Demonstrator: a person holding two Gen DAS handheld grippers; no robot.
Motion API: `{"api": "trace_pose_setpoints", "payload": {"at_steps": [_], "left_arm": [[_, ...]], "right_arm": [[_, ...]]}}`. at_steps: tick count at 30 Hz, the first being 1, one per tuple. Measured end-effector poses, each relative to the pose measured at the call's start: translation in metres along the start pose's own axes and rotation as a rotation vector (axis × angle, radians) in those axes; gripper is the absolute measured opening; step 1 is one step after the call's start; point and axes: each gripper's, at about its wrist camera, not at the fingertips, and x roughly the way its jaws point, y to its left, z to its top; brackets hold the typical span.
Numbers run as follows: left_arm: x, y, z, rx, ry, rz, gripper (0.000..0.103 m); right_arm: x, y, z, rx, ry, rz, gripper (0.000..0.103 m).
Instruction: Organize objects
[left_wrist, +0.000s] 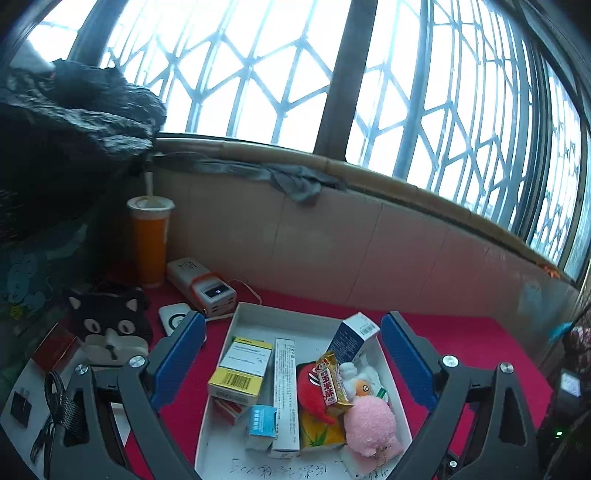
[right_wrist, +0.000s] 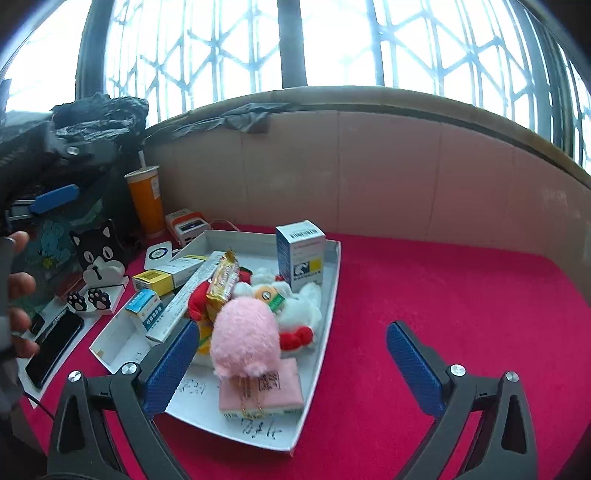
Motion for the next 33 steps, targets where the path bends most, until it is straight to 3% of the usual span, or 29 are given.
{"api": "trace_pose_setpoints", "payload": {"at_steps": [4,10,23,27,33], "left_arm": [[-0.013,-0.001,-0.002,-0.020,-0.014,-0.008,0.096],[-0.018,-0.032,-0.021,0.077,0.000,0.022,0.096],[-0.034,-0.073,-0.060,0.182,0.041,0.137,0.096],[-0.042,-0.081,-0.070,0.164,0.057,0.170,0.096],[-0.049,-0.094,-0.089,0.204,0.116,0.153,0.096]], "right_arm": [[-0.009,-0.006,-0.004,0.022,-0.009,-0.001,0.103],[-0.026,-0.010,-0.009,0.027,-0.031,-0.001,0.103],[-0.059,-0.033,-0.017,0.063,-0.067,-0.065,0.103],[-0.068,-0.039,-0.021,0.064,-0.075,-0.079,0.103],[-0.087,-0.048,-0.027,0.074,-0.100,-0.105,0.103]]}}
